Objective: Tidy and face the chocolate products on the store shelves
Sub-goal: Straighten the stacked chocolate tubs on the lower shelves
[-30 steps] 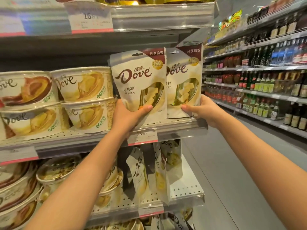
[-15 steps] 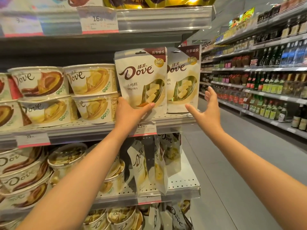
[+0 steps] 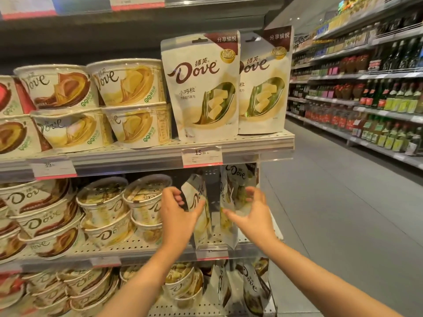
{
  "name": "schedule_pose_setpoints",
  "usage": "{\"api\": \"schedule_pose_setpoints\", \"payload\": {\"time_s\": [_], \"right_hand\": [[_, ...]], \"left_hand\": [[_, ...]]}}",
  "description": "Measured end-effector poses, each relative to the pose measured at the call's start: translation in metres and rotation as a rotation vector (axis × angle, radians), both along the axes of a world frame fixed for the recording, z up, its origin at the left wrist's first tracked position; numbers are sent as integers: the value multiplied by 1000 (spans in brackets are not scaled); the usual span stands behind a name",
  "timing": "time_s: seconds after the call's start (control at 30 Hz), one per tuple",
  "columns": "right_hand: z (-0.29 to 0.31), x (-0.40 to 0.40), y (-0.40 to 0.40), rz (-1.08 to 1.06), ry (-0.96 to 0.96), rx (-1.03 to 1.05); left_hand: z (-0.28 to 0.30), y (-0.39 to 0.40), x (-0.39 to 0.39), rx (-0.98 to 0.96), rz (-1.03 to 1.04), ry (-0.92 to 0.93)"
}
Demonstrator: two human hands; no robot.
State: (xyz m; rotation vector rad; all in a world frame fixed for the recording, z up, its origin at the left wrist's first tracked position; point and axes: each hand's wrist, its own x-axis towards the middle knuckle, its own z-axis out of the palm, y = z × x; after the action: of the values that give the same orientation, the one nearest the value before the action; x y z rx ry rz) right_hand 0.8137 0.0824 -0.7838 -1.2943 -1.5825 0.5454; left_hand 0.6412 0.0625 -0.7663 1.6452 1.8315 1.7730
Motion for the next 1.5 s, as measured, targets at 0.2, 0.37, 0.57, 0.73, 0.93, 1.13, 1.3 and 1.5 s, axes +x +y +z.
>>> {"api": "schedule_pose_setpoints", "payload": {"time_s": [0.2, 0.37, 0.57, 0.73, 0.93, 1.13, 1.3, 1.5], "right_hand": [[-30, -32, 22, -6, 47, -300], [-40, -20, 35, -5, 33, -323], [-39, 12, 45, 130, 30, -359], [-34, 31, 46, 339, 45, -406], [-36, 63, 49, 150, 269, -199], [-35, 51, 110, 23, 141, -247], [-43, 40, 149, 91, 226, -357], [-41, 55, 167, 112, 255, -426]], "left_hand": [[-47, 30, 9, -288, -43, -246], [-56, 36, 4, -343, -101, -310], [-51, 31, -3, -419, -146, -389], [-45, 33, -9, -462, -157, -443], [-53, 40, -10, -420, -177, -454], [-64, 47, -13, -357, -229, -454], [-65, 50, -21, -370, -287, -454], [-65, 49, -21, -354, -323, -443]]}}
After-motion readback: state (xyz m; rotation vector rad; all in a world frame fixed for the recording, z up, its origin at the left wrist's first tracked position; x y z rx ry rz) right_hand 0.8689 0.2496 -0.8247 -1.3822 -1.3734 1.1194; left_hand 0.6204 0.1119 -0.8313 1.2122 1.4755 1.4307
